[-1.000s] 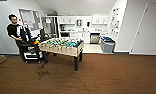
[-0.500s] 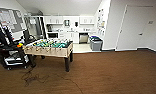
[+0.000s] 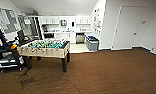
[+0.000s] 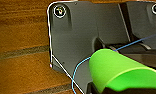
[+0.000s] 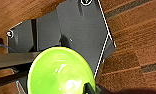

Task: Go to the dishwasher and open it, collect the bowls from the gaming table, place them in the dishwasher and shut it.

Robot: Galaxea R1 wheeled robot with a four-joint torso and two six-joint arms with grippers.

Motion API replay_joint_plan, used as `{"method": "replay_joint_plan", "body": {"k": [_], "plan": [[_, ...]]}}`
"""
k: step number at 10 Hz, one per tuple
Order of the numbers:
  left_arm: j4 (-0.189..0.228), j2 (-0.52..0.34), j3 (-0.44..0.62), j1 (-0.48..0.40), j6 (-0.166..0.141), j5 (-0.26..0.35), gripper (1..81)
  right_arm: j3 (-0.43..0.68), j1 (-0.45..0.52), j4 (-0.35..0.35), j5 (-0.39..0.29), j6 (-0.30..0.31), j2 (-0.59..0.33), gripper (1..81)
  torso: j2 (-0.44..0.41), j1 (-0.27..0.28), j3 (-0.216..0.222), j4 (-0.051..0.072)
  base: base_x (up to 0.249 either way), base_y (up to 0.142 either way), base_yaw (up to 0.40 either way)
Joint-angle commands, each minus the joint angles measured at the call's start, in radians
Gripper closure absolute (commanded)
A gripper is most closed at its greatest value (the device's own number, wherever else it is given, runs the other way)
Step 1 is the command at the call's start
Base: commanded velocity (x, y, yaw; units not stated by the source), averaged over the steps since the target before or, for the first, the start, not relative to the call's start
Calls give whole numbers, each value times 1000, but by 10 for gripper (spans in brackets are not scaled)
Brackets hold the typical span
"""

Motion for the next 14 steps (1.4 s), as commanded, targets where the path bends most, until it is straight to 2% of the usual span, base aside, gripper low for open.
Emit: {"method": "replay_joint_plan", "body": {"k": [1, 6, 14], "plan": [[0, -10, -3, -40, 4, 62, 811, -1, 37, -7, -56, 0, -17, 811, 0, 0, 0, 0, 0, 0, 0], [0, -7, -3, -40, 4, 62, 811, -1, 34, -7, -56, 0, -15, 811, 0, 0, 0, 0, 0, 0, 0], [1, -6, -3, -38, 4, 64, 811, -2, 37, -10, -57, 0, -8, 811, 0, -1, 0, 0, 93, 0, 0]]}}
